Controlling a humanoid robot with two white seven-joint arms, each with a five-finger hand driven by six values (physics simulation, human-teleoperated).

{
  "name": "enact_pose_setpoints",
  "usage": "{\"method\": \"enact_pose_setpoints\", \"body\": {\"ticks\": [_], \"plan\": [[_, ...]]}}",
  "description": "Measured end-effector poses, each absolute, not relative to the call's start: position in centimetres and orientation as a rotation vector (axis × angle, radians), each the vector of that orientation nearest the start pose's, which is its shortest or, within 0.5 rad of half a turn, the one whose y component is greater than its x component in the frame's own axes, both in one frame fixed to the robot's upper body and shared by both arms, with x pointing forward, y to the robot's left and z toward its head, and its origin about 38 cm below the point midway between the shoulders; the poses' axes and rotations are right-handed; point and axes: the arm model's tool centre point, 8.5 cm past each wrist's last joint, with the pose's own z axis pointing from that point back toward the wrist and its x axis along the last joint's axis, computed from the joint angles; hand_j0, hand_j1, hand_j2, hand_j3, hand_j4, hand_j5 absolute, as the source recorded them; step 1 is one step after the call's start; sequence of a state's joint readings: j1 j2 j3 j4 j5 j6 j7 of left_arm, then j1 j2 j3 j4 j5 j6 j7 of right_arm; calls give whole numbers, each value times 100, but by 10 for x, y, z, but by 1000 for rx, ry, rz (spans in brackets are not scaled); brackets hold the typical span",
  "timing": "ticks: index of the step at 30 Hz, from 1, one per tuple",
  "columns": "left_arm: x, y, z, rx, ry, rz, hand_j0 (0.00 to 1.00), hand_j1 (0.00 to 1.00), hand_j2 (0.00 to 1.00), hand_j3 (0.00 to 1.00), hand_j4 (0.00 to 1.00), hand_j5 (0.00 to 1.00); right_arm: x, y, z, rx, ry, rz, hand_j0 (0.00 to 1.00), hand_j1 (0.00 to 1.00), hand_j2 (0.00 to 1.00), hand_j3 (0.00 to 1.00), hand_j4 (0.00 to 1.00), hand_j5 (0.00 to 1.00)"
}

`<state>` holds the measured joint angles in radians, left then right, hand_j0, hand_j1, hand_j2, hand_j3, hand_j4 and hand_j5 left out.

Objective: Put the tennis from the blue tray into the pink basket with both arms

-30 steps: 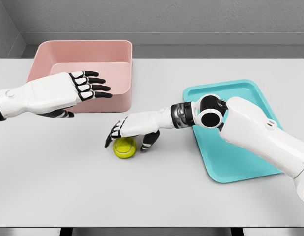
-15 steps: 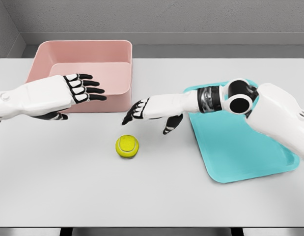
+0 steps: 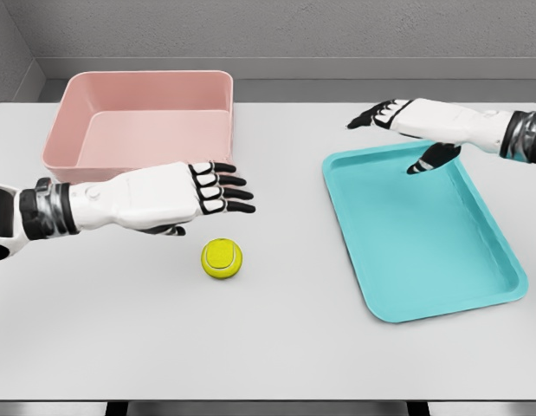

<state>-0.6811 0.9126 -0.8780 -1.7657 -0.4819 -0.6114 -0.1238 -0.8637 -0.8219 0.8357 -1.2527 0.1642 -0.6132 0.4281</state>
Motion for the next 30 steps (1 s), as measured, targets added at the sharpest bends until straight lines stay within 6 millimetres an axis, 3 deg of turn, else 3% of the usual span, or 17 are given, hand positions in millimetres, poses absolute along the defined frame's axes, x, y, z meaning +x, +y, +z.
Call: {"method": "enact_pose_setpoints", "body": {"ticks": [9,19,30], "plan": [[364,245,226,-395,2033,2673,100,100,100,100,100,100,472,-331,236,-351,-1526,1842,100,100,100,100,100,100],[360,218,213,-287,2056,2640,100,100,100,100,100,100,477,-342,235,-370,-1515,1799,100,100,100,100,100,100],[366,217,215,-323,2020,2644,100,100,100,100,100,100,474,-345,226,-356,-1498,1794,100,100,100,100,100,100]]}}
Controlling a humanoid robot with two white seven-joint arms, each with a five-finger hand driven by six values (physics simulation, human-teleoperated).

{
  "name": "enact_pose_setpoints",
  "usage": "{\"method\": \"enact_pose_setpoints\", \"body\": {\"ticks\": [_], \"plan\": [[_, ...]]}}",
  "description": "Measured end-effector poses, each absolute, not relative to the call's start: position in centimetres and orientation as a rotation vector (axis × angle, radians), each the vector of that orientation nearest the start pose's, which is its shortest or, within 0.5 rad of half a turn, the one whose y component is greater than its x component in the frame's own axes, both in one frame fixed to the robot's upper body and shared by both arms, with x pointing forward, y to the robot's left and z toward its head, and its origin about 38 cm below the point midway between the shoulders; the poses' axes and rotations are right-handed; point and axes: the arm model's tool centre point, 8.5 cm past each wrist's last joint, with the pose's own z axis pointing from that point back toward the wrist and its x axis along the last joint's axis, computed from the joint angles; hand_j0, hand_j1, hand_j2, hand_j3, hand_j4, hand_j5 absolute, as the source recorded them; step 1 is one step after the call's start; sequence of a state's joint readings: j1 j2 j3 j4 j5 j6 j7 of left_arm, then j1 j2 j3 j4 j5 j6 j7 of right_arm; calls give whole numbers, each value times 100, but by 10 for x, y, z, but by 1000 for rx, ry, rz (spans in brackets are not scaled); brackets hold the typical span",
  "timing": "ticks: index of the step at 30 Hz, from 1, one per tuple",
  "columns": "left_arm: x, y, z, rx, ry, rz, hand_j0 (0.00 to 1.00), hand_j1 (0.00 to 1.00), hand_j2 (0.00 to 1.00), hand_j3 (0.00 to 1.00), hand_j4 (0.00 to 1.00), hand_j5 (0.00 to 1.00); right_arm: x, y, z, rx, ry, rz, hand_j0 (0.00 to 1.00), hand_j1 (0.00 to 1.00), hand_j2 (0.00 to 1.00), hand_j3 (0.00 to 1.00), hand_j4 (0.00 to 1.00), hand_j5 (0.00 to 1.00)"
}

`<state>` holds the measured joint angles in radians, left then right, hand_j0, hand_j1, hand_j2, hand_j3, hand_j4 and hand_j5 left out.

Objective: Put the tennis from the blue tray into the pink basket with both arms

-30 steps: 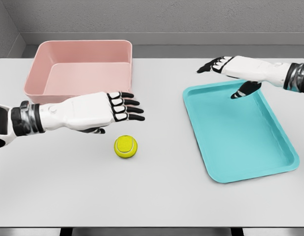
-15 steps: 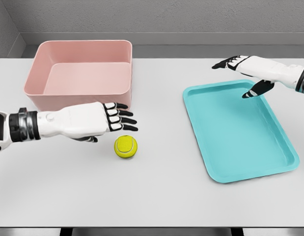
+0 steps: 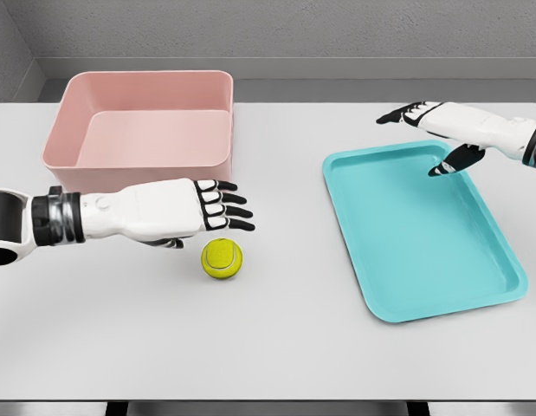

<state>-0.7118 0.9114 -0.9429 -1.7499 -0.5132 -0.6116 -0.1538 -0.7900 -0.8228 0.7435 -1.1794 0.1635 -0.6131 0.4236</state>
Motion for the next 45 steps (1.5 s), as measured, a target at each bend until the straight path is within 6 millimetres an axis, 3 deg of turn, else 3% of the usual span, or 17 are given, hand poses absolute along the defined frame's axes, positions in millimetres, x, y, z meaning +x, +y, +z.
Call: {"method": "enact_pose_setpoints", "body": {"ticks": [11,29,45], "plan": [[361,206,196,-278,1978,2665,100,100,100,100,100,100,474,-344,224,-352,-1494,1796,100,100,100,100,100,100],[373,208,169,-265,1982,2741,100,100,100,100,100,100,472,-349,217,-345,-1475,1785,100,100,100,100,100,100],[370,205,161,-233,1984,2750,100,100,100,100,100,100,471,-350,213,-339,-1466,1784,100,100,100,100,100,100]]}}
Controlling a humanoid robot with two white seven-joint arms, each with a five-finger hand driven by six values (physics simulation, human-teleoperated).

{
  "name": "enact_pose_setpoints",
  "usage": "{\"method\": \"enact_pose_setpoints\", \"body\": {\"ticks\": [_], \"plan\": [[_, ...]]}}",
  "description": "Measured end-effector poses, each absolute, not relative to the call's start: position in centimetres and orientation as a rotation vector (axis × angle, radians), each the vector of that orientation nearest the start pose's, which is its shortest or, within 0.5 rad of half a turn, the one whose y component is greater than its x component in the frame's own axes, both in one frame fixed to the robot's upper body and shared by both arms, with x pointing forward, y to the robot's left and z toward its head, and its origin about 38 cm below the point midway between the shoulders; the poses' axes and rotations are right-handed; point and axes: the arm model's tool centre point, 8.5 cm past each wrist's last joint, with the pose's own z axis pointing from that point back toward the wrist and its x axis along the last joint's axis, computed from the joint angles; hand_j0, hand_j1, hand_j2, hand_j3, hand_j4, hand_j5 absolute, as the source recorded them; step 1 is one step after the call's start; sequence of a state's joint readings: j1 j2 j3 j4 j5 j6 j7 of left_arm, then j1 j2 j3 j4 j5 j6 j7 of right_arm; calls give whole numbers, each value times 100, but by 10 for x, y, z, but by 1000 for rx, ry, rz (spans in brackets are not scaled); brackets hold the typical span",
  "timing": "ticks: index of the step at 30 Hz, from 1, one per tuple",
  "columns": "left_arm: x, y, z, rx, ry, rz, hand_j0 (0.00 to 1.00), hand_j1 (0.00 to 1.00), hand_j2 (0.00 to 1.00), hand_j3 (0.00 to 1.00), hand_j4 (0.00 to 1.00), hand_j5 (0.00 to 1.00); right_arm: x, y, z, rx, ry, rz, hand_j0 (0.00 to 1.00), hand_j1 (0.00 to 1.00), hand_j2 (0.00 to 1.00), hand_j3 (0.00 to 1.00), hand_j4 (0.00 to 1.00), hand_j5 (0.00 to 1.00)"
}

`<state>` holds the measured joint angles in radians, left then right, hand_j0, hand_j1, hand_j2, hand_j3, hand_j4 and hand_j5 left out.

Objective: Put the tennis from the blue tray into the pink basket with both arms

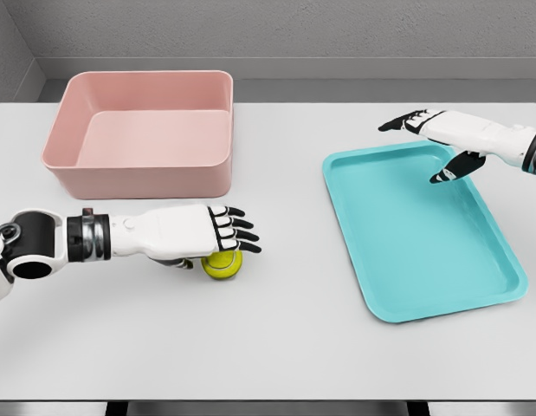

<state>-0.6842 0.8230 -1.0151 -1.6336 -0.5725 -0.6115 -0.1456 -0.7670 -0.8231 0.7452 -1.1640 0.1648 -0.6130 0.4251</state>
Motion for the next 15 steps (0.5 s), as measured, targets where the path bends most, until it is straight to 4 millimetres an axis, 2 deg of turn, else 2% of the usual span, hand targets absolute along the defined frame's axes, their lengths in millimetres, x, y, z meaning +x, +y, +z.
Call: {"method": "enact_pose_setpoints", "body": {"ticks": [5,15], "plan": [[369,205,159,-225,1985,2755,100,100,100,100,100,100,473,-365,207,-356,-1430,1751,100,100,100,100,100,100],[368,206,157,-224,1982,2764,100,100,100,100,100,100,473,-376,205,-370,-1404,1735,100,100,100,100,100,100]]}}
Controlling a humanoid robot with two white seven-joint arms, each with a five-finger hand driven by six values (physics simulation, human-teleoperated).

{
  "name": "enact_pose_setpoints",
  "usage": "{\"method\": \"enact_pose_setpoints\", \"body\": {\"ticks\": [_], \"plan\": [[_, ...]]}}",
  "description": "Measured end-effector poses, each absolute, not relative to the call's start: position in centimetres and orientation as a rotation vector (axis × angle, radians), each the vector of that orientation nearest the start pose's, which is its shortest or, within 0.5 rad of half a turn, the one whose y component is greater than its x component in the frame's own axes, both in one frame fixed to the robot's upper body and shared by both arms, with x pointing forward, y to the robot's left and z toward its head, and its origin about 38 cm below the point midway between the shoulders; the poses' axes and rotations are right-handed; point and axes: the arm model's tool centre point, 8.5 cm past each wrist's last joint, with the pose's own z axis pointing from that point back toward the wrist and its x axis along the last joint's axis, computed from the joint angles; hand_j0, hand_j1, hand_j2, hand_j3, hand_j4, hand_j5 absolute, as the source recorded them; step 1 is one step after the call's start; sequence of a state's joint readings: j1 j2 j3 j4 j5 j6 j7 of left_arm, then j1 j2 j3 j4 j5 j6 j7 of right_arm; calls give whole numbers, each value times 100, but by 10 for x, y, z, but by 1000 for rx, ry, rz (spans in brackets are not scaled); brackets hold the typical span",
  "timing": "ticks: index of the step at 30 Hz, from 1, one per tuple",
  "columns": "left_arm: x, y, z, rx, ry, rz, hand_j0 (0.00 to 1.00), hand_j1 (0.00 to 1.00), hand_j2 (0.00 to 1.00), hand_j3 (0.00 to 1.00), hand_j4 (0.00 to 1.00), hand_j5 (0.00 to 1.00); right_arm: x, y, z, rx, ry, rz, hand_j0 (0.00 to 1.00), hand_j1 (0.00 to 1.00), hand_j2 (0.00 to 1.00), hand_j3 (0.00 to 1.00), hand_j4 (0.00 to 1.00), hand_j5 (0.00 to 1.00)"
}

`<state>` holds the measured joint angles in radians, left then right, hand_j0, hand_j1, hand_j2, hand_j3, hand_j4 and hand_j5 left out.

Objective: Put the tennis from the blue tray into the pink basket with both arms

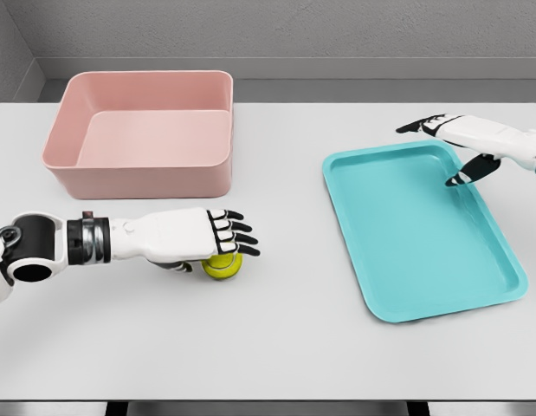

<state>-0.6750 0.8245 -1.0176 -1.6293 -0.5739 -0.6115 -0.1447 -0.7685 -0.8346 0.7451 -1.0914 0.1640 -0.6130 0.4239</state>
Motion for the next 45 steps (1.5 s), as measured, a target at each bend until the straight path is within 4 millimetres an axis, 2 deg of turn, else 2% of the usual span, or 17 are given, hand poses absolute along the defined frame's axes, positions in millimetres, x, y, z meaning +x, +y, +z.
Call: {"method": "enact_pose_setpoints", "body": {"ticks": [16,20,22,24,45], "plan": [[367,209,148,-211,1982,2789,99,99,99,99,99,99,474,-384,201,-376,-1382,1717,100,100,100,100,100,100],[367,209,147,-211,1978,2790,85,85,85,85,85,85,474,-385,200,-377,-1379,1715,100,100,100,100,100,100],[367,209,147,-213,1976,2793,70,70,70,70,70,70,474,-385,200,-377,-1379,1715,100,100,100,100,100,100],[367,210,147,-213,1973,2795,63,63,63,63,63,63,474,-385,199,-376,-1378,1715,100,100,100,100,100,100],[365,214,145,-211,1974,2808,58,58,58,58,58,58,474,-383,200,-375,-1385,1718,100,100,100,100,100,100]]}}
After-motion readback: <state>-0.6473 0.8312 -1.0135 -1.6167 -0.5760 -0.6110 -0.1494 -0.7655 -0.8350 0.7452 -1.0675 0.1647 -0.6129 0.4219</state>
